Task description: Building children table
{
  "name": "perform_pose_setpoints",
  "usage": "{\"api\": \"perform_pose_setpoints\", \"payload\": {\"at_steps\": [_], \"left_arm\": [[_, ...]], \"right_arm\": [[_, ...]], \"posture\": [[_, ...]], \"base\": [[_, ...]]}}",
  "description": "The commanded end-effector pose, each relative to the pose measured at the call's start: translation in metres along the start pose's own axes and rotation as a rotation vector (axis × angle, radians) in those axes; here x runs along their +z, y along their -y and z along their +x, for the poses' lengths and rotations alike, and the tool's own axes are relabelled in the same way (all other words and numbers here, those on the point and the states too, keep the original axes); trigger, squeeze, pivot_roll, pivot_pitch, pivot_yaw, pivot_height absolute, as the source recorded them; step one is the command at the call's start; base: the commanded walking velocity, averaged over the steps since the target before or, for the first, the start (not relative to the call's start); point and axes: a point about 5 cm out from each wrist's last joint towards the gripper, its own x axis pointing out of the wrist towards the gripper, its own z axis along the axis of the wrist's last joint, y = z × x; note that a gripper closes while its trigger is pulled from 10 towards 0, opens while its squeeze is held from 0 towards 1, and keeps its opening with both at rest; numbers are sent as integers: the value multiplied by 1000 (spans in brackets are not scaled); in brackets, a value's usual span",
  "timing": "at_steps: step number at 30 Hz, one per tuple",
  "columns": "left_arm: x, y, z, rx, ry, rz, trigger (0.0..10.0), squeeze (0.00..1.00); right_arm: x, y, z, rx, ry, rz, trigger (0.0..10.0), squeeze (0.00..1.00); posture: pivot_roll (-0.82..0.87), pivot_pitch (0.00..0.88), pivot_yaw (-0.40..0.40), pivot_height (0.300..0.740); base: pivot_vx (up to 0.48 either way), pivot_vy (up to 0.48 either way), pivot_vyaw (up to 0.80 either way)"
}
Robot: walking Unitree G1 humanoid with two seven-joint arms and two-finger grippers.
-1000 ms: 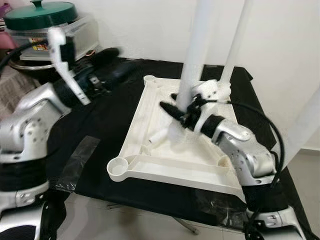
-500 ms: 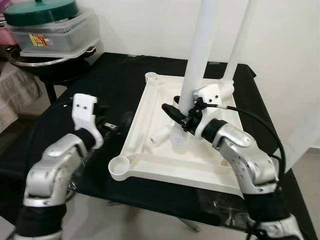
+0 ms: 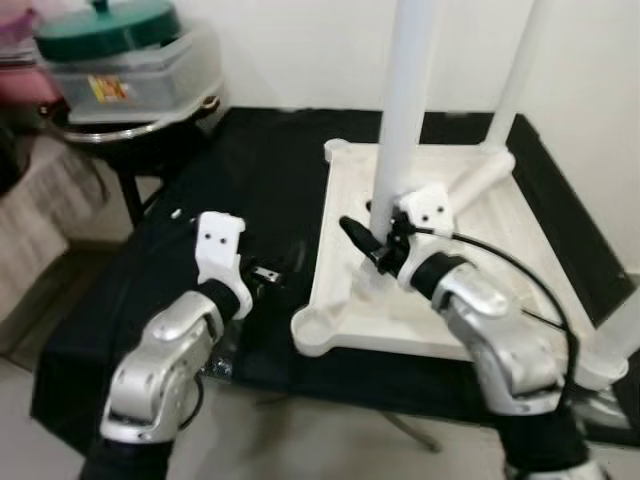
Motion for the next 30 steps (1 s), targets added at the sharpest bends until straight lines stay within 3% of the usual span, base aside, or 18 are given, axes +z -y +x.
{"api": "perform_pose_setpoints", "payload": {"at_steps": [1, 6, 14, 17, 30], "left_arm": [[-2, -3, -3, 28, -1, 18, 10000, 0], [-6, 2, -4, 32, 3, 29, 10000, 0], [-18, 8, -14, 17, 0, 85, 10000, 0], [-23, 8, -18, -12, -18, 55, 10000, 0], [-33, 20, -25, -42, -22, 22, 10000, 0]], "right_arm": [[6, -7, 2, 13, 30, -10, 10000, 0], [5, -4, 0, -30, 30, -28, 10000, 0], [2, 0, -8, -70, 40, 25, 10000, 0], [4, 5, -9, -70, 47, 29, 10000, 0], [14, 27, -9, -66, 62, -10, 10000, 0]], "posture": [[-53, 81, -14, 740], [-54, 90, -12, 740], [-52, 108, -5, 740], [-51, 113, -2, 740], [-46, 133, -9, 740]], "base": [[0, 480, 0], [0, 480, 0], [0, 0, 0], [0, 0, 0], [0, -465, 0]]}}
